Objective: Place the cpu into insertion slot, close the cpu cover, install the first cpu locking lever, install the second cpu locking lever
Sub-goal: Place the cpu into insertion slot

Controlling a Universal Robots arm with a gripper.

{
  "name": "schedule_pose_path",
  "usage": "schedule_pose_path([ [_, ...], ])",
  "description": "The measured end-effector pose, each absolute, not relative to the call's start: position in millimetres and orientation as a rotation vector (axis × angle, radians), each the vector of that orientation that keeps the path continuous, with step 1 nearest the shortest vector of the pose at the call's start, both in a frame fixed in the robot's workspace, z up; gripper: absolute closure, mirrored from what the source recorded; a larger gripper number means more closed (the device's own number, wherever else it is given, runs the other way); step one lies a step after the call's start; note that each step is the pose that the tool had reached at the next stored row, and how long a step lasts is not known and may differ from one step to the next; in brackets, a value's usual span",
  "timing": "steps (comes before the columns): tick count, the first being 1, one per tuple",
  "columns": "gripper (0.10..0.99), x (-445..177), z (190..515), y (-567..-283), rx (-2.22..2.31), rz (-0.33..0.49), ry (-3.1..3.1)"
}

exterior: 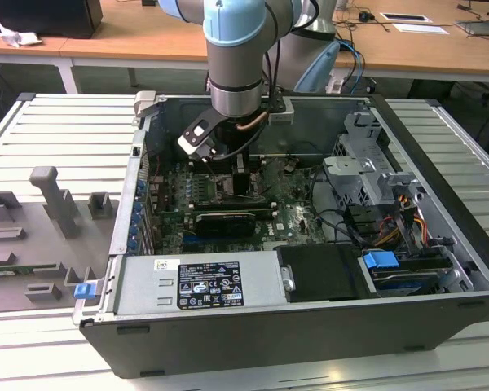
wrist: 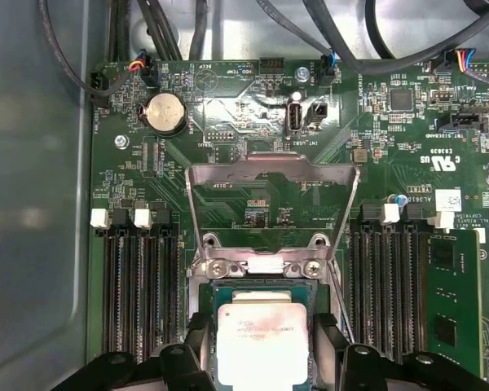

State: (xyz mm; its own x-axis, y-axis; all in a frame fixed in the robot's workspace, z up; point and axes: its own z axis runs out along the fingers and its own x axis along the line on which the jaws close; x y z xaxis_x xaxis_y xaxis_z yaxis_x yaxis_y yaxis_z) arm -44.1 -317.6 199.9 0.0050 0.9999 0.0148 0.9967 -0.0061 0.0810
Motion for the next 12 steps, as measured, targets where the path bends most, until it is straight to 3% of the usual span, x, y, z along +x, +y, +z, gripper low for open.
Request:
schedule_pose_path([
  [5, 0.486, -44.1, 200.0, -318.4, 2.193, 0.104, 2.181],
  [6, 0.557, -44.1, 200.0, -318.4, 2.193, 0.104, 2.181],
  [12, 0.557, -44.0, 200.0, -318.4, 2.185, 0.088, 2.174],
])
